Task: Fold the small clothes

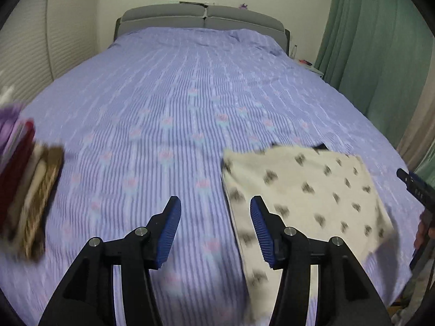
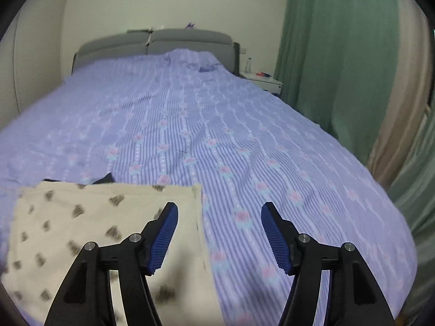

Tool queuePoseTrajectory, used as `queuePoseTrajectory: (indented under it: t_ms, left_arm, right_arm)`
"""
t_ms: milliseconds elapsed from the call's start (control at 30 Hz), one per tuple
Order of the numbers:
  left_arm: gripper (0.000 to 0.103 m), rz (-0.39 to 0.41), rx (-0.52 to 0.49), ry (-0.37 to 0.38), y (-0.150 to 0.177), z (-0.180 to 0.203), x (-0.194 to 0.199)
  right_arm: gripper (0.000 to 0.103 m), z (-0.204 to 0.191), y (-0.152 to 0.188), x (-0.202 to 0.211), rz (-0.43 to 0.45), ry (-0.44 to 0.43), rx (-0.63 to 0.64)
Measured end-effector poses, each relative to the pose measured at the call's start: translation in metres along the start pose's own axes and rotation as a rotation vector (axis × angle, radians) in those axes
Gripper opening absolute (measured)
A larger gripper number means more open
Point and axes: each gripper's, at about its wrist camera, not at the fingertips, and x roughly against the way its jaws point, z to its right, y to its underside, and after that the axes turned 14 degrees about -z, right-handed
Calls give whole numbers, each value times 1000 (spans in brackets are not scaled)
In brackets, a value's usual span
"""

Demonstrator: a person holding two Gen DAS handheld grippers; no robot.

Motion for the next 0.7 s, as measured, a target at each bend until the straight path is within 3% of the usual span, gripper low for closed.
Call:
queuePoseTrajectory:
  t_ms: [167,367,567,700]
  left_arm:
    - [52,-42,7,52,41,7,6]
    - [52,-87,28,118,77,13,2]
    - [52,-119,89,190,87,12,-15]
    - [52,-131,129,267,84,7,-21]
  right_arm:
    - [64,17,55,26,-7,-13,-53]
    - [64,29,111,27,-46,-77,-82]
    - [64,40,133,4,-93,-232,-231]
    - [64,32,136,-4,-108,-250,-225]
